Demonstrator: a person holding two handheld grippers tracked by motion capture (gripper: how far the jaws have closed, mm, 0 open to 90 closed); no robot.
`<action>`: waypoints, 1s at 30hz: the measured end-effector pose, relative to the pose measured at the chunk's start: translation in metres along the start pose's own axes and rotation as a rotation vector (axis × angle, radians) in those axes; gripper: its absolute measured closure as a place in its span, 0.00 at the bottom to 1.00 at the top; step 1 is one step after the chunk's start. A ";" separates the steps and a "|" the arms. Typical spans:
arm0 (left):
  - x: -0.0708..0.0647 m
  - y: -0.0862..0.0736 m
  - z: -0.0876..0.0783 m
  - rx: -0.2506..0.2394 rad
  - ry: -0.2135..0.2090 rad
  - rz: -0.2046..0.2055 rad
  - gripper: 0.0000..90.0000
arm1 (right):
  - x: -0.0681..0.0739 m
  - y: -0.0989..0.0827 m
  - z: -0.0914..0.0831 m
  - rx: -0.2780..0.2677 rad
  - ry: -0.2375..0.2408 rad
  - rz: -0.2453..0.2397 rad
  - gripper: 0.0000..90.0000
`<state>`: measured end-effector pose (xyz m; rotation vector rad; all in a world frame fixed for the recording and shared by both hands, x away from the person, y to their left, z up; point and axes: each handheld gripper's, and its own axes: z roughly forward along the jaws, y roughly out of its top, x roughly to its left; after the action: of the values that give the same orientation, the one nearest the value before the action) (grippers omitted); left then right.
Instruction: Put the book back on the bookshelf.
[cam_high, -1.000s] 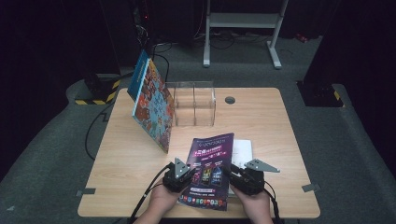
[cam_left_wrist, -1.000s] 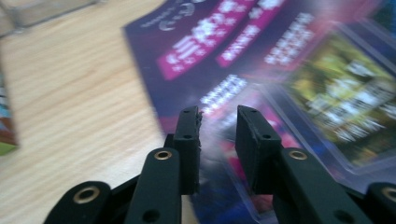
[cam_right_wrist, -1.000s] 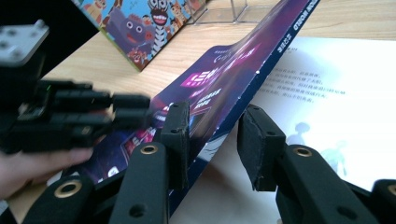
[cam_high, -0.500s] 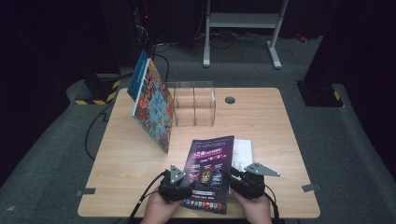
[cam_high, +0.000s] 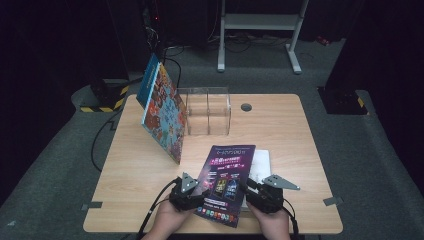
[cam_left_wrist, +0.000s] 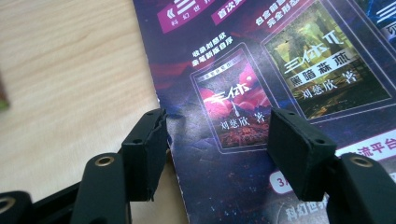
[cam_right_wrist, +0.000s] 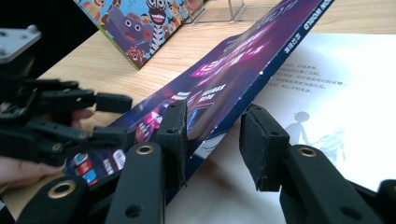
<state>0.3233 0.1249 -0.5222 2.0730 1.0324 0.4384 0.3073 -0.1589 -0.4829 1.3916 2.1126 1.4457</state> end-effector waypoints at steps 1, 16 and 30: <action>0.004 0.002 0.001 0.007 -0.013 0.001 0.43 | -0.001 0.000 0.000 0.001 0.004 0.004 0.69; 0.009 0.000 0.003 -0.024 -0.017 0.020 0.43 | -0.016 0.025 0.019 0.001 -0.013 0.072 0.60; 0.007 -0.002 0.001 -0.043 0.034 0.047 0.50 | -0.020 0.034 0.022 -0.026 -0.044 0.036 0.74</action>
<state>0.3273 0.1305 -0.5244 2.0610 0.9874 0.5167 0.3512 -0.1596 -0.4724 1.4455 2.0447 1.4371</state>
